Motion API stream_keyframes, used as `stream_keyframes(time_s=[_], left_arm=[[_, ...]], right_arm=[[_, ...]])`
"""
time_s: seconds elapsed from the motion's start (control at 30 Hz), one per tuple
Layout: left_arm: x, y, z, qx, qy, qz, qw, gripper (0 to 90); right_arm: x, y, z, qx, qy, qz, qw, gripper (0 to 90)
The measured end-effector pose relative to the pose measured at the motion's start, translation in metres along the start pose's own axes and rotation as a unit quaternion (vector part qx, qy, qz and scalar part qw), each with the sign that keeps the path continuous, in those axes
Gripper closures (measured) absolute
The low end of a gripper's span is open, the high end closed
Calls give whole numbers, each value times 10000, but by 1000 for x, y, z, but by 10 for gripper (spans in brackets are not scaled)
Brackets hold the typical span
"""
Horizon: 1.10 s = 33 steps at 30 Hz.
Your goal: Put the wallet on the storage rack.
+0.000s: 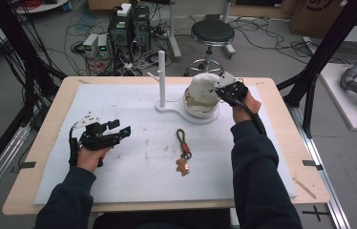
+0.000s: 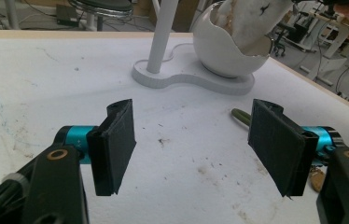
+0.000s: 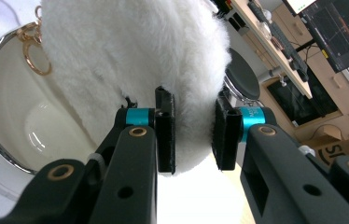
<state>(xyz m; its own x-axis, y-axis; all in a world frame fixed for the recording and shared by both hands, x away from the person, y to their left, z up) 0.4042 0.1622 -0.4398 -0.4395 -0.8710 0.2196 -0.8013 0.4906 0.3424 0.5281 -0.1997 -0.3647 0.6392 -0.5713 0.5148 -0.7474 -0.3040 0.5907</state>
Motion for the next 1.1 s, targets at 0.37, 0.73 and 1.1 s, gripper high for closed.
stream_keyframes(time_s=[0.37, 0.73, 1.1], left_arm=[[-1, 0, 0, 22, 17, -15, 10000, 317], [-1, 2, -1, 44, 20, -8, 10000, 317], [-5, 1, -1, 81, 3, -176, 9998, 276]], right_arm=[[-21, -31, 2, -250, 424, -354, 9982, 751], [-20, -1, 22, 421, -1054, -1772, 9776, 486], [-21, 46, 72, 1045, -1887, -1476, 9652, 362]])
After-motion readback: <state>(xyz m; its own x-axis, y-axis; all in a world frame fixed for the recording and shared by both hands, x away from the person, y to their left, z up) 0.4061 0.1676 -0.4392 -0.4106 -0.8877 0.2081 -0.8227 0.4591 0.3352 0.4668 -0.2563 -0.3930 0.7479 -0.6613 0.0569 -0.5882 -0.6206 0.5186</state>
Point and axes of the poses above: each handheld gripper's, and its own axes: y roughly backward along the jaws, z roughly out of its underside, x roughly to its right, the point moved 8 cm from there along -y, roughly forward along the jaws, and after that the axes turned 13 degrees about -z, right-handed, at the moved point
